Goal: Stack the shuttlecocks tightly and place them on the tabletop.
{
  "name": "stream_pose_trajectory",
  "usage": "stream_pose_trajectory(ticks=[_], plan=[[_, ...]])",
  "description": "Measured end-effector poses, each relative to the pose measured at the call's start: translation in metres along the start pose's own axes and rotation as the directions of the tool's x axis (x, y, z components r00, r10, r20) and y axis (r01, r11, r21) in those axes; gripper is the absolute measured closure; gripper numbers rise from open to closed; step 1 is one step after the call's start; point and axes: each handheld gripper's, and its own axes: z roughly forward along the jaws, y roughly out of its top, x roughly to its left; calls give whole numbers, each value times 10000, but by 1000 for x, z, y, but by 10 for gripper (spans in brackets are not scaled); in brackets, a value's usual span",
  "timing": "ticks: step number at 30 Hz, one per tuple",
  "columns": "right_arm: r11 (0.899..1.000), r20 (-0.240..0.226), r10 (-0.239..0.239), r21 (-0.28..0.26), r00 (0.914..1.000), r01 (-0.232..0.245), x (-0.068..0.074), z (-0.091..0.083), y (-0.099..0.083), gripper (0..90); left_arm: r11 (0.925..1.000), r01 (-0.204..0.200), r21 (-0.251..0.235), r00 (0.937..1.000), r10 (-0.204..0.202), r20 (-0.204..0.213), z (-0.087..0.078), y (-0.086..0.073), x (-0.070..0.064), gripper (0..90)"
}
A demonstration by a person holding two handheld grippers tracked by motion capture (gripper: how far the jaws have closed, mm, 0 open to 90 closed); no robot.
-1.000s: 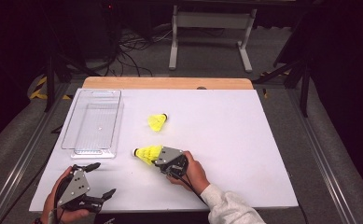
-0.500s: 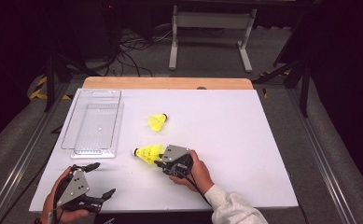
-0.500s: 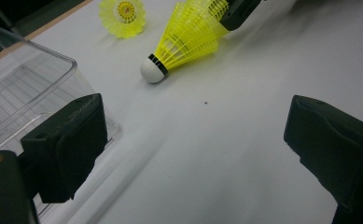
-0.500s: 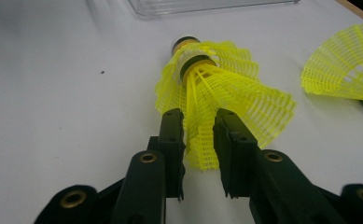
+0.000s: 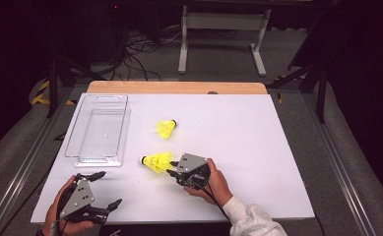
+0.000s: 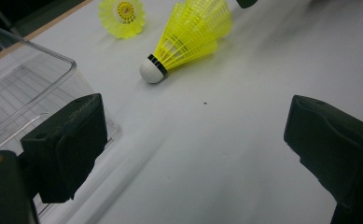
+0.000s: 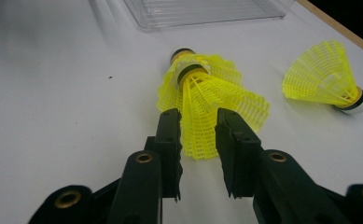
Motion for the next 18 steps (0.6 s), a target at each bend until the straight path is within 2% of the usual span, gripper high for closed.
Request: stream_pose_trajectory(ticks=[9, 18], plan=[[9999, 218, -49, -113, 9998, 51, -4, -18, -1, 697, 10000, -17, -15, 10000, 17, 15, 0, 0, 0, 71], [9997, 656, 46, -230, 9978, -31, -10, -40, -7, 655, 10000, -19, -15, 10000, 19, 6, 0, 0, 0, 71]])
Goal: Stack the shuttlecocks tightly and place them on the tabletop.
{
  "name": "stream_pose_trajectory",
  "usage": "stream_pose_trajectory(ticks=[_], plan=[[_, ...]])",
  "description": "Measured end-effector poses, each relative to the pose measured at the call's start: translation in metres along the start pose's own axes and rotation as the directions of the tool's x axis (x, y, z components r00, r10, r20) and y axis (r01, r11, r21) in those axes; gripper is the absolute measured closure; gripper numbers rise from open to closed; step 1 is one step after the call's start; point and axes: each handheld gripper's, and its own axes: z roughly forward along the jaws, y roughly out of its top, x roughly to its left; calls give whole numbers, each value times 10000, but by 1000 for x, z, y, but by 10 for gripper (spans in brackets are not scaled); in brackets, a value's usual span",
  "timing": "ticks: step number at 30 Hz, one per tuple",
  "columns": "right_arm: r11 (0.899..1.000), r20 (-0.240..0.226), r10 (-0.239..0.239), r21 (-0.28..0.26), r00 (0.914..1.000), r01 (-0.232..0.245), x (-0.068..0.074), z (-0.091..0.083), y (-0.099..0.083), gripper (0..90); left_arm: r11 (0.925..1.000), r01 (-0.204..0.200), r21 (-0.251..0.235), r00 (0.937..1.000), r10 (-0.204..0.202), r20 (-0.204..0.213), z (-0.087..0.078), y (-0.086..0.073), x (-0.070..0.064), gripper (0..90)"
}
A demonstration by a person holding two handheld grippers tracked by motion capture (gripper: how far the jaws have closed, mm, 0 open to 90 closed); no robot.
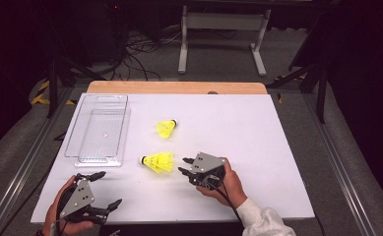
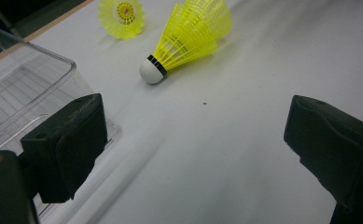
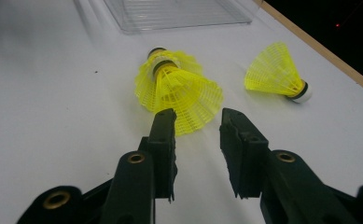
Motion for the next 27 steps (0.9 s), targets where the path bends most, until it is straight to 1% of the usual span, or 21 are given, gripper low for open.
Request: stream_pose_trajectory(ticks=[8, 15, 18, 22, 27], plan=[[9996, 373, 277, -47, 9989, -276, -10, -20, -9, 605, 10000, -18, 13, 10000, 18, 6, 0, 0, 0, 71], [9990, 701, 451, -77, 9965, -447, -15, -31, -14, 546, 10000, -45, 31, 10000, 45, -25, 0, 0, 0, 71], [9983, 858, 589, -73, 9946, -585, -18, -36, -16, 502, 10000, -50, 28, 10000, 50, -36, 0, 0, 0, 71], [9981, 1170, 605, -2, 9913, -609, -21, -40, -20, 444, 10000, -69, 40, 10000, 69, -40, 0, 0, 0, 71], [9969, 1372, 770, -254, 9875, -742, -24, -47, -23, 354, 10000, -73, 55, 10000, 73, -22, 0, 0, 0, 71]])
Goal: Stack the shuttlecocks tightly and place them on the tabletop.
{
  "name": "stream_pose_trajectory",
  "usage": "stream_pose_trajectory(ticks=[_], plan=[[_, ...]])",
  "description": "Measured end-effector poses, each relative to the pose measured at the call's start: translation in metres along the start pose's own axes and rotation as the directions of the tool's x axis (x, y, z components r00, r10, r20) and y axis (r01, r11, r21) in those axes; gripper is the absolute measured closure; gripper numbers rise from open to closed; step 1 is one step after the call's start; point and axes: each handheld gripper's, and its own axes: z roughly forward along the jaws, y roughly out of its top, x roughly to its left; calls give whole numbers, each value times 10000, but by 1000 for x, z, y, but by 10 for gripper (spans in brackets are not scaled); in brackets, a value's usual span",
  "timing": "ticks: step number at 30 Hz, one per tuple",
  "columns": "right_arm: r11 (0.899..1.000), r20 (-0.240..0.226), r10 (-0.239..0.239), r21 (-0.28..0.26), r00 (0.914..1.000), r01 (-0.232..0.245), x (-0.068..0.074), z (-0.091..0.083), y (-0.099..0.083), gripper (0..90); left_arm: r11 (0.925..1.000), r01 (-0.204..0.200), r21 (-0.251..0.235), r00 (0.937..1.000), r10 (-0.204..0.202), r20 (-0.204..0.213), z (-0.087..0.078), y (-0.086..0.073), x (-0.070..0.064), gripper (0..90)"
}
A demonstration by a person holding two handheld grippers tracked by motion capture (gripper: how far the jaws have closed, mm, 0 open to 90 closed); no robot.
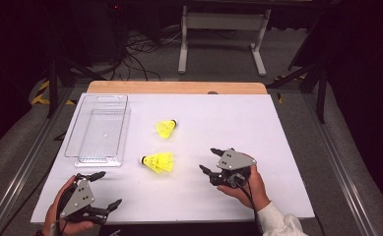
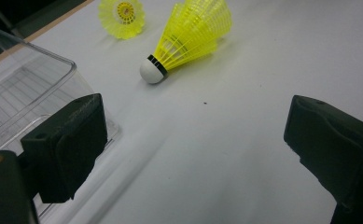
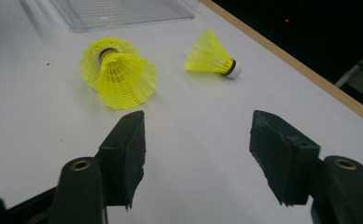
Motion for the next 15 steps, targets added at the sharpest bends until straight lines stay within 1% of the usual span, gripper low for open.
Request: stream_pose_trajectory(ticks=[3, 4, 5, 6, 7, 10, 13, 15], plan=[[10000, 61, 41, -41, 10000, -41, -2, 0, 0, 304, 10000, -4, -1, 10000, 4, 5, 0, 0, 0, 71], [10000, 149, 48, -48, 9999, -48, -2, 0, 0, 287, 10000, -10, 4, 10000, 10, 11, 0, 0, 0, 71], [10000, 149, 48, -48, 9999, -48, -2, 0, 0, 287, 10000, -10, 4, 10000, 10, 11, 0, 0, 0, 71], [9999, 267, 103, -52, 9996, -102, -3, 0, -1, 238, 10000, -5, 21, 10000, 5, 11, 0, 0, 0, 71], [9997, 549, 262, -1, 9981, -262, -4, 3, -1, 172, 10000, 8, 3, 10000, -8, 13, 0, 0, 0, 71], [9995, 637, 327, -31, 9974, -326, -6, 5, 0, 161, 10000, 0, 17, 10000, 0, -6, 0, 0, 0, 71], [9976, 908, 686, -137, 9935, -677, -10, 9, 1, 117, 10000, 25, -9, 10000, -25, 5, 0, 0, 1, 71], [9959, 1041, 899, -193, 9905, -884, -13, 12, 3, 117, 10000, 39, 3, 10000, -39, 11, 0, -1, 1, 71]])
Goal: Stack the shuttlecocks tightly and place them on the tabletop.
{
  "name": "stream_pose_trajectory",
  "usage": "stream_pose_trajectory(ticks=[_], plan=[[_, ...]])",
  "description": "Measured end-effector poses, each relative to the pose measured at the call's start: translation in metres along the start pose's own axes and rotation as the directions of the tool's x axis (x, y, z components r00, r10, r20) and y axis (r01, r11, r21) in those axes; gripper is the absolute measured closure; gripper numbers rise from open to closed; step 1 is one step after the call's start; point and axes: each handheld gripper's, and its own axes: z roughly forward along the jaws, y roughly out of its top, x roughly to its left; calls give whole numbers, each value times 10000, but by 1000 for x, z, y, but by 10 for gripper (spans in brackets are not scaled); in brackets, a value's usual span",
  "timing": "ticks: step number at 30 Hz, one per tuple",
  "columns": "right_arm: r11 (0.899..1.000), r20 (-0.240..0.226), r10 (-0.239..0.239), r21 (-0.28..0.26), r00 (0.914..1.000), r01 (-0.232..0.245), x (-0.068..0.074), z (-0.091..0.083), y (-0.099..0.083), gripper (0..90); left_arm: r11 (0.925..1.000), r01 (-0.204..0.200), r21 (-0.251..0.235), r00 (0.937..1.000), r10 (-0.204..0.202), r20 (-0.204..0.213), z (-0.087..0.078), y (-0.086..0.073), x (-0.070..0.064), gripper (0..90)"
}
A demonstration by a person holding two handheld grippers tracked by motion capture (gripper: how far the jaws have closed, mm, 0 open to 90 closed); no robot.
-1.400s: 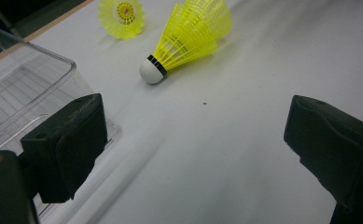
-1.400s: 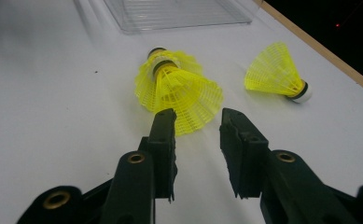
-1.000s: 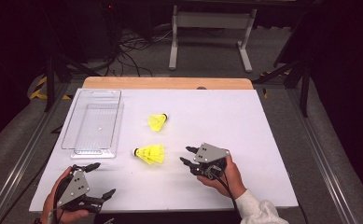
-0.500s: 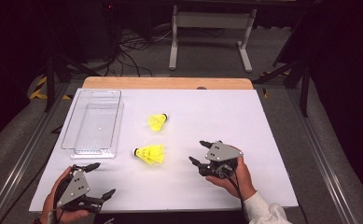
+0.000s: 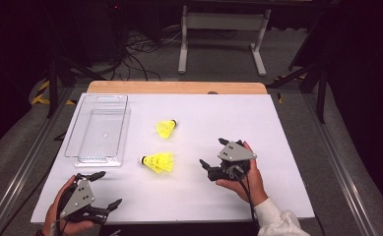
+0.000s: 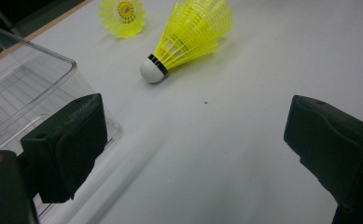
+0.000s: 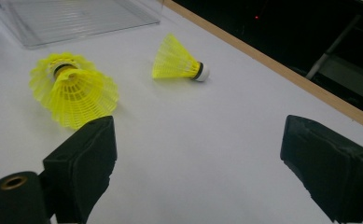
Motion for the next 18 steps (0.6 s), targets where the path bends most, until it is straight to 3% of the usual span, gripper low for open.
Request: stream_pose_trajectory(ticks=[7, 18], plan=[[9989, -136, 460, 61, 9988, -459, -8, 18, 8, 118, 10000, 36, 19, 10000, -36, 7, 1, 0, 0, 71], [9978, -245, 582, 332, 9980, -574, -11, 51, 29, 133, 10000, 37, 31, 10000, -37, 38, 2, -1, 0, 70]])
